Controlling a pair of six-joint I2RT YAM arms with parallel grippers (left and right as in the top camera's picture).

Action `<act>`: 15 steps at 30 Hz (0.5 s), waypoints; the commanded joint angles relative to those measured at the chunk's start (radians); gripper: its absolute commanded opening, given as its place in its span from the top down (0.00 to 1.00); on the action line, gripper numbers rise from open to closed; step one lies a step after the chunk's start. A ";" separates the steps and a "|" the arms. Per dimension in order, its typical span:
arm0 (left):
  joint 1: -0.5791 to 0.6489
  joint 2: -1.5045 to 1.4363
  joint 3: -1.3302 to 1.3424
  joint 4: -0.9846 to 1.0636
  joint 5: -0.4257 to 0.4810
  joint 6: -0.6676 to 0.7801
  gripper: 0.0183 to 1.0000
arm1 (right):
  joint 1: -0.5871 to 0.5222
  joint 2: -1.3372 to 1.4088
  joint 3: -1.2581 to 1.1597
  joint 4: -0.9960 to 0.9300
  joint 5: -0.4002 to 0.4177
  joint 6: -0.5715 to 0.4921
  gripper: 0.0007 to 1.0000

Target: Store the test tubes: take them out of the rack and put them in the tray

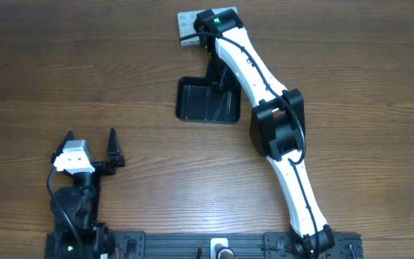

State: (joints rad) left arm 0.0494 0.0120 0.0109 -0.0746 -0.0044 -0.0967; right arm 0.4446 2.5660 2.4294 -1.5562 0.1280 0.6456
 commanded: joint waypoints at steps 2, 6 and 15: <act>0.005 -0.006 -0.005 0.000 -0.002 0.014 0.00 | -0.007 0.022 -0.014 0.009 0.027 0.005 0.73; 0.005 -0.006 -0.005 0.000 -0.002 0.014 0.00 | -0.007 0.022 -0.014 0.008 0.027 0.004 0.69; 0.005 -0.006 -0.005 0.000 -0.002 0.014 0.00 | -0.007 0.021 -0.014 -0.003 0.027 0.004 0.41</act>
State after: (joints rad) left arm 0.0494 0.0120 0.0109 -0.0746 -0.0044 -0.0967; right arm 0.4427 2.5729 2.4203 -1.5517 0.1333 0.6456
